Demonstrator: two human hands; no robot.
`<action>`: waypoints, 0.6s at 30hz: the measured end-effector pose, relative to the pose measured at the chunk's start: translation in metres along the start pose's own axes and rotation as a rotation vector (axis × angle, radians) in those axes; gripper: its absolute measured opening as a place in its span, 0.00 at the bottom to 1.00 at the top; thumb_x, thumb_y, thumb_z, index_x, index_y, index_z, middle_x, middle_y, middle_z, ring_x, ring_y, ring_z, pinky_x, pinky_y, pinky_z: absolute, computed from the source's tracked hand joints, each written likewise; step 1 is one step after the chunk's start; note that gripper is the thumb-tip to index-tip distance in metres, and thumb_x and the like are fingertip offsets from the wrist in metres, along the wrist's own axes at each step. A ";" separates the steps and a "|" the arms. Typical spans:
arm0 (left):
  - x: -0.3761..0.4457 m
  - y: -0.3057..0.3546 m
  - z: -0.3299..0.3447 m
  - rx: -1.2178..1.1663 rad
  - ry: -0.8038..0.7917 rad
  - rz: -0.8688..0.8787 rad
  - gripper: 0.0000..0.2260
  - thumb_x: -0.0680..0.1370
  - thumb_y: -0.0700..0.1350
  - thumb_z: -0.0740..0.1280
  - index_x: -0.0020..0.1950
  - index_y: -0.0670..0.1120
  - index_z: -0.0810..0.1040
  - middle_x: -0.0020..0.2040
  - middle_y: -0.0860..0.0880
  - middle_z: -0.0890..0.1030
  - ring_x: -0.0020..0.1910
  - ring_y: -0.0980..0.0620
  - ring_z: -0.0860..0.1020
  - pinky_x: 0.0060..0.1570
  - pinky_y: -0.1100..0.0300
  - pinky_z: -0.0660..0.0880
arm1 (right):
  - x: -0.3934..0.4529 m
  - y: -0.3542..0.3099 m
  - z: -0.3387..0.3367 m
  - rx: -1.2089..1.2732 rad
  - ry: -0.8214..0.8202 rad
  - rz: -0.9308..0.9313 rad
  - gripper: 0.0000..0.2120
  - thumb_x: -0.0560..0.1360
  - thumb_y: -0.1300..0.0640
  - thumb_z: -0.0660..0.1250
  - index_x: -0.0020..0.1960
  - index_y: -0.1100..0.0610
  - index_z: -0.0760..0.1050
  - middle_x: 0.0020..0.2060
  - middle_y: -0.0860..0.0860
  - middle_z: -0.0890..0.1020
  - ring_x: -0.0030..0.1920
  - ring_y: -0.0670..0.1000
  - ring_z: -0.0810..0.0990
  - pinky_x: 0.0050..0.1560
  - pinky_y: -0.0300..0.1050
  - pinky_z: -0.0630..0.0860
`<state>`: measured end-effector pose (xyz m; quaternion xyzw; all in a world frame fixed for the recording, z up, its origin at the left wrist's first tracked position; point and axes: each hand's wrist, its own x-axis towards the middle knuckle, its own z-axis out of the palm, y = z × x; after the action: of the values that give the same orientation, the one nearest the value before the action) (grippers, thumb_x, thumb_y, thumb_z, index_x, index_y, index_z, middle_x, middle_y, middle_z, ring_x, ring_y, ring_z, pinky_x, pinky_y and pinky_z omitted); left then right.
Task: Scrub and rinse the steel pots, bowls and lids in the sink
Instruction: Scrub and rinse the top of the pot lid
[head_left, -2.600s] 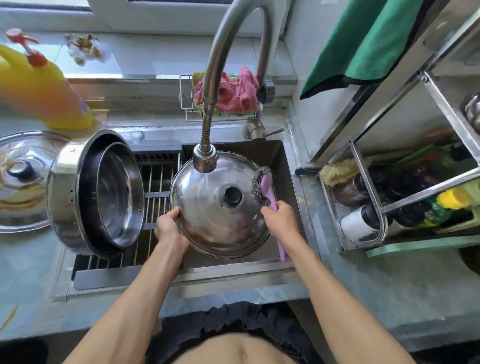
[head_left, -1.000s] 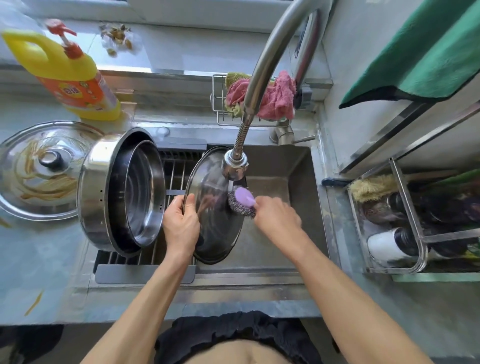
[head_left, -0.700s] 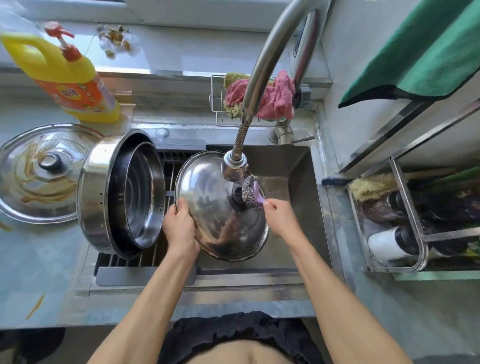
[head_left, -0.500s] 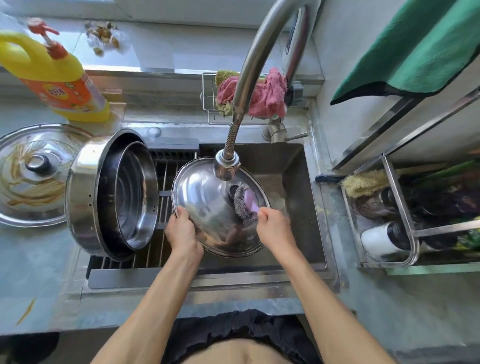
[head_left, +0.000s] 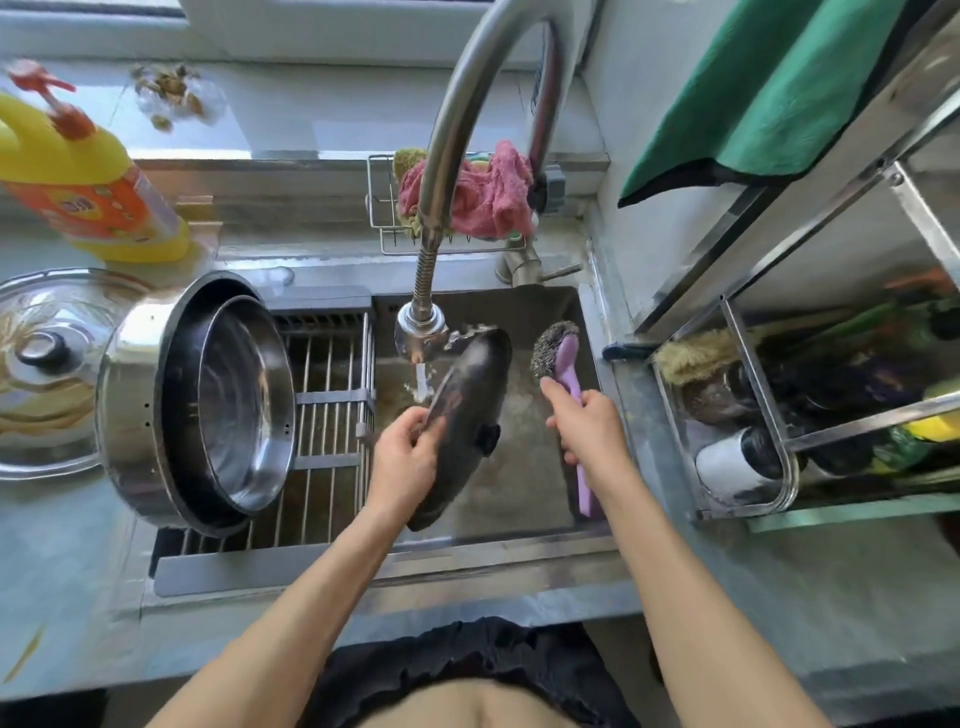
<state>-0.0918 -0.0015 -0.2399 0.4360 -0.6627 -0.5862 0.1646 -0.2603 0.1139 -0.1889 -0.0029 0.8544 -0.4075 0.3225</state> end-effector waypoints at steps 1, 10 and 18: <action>-0.001 0.002 0.005 0.059 -0.001 0.057 0.08 0.82 0.42 0.66 0.44 0.50 0.80 0.39 0.48 0.82 0.40 0.52 0.79 0.41 0.55 0.74 | -0.001 -0.004 -0.003 0.044 -0.009 0.022 0.20 0.74 0.37 0.66 0.45 0.55 0.75 0.39 0.52 0.82 0.31 0.50 0.74 0.31 0.43 0.70; -0.011 0.002 0.011 0.427 -0.070 0.689 0.09 0.77 0.38 0.69 0.55 0.43 0.85 0.44 0.48 0.87 0.40 0.48 0.85 0.38 0.58 0.79 | 0.001 -0.002 -0.026 0.232 0.012 0.137 0.27 0.70 0.39 0.73 0.61 0.56 0.76 0.22 0.46 0.75 0.23 0.46 0.64 0.22 0.35 0.66; -0.015 -0.008 -0.005 0.636 -0.186 0.979 0.15 0.74 0.38 0.72 0.59 0.49 0.79 0.46 0.47 0.87 0.42 0.45 0.86 0.42 0.50 0.84 | 0.007 0.013 -0.023 0.153 0.087 0.172 0.11 0.67 0.59 0.72 0.45 0.63 0.75 0.24 0.51 0.75 0.20 0.47 0.69 0.25 0.39 0.68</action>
<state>-0.0766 0.0074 -0.2418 0.0542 -0.9416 -0.2505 0.2183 -0.2751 0.1365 -0.1914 0.1127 0.8309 -0.4422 0.3182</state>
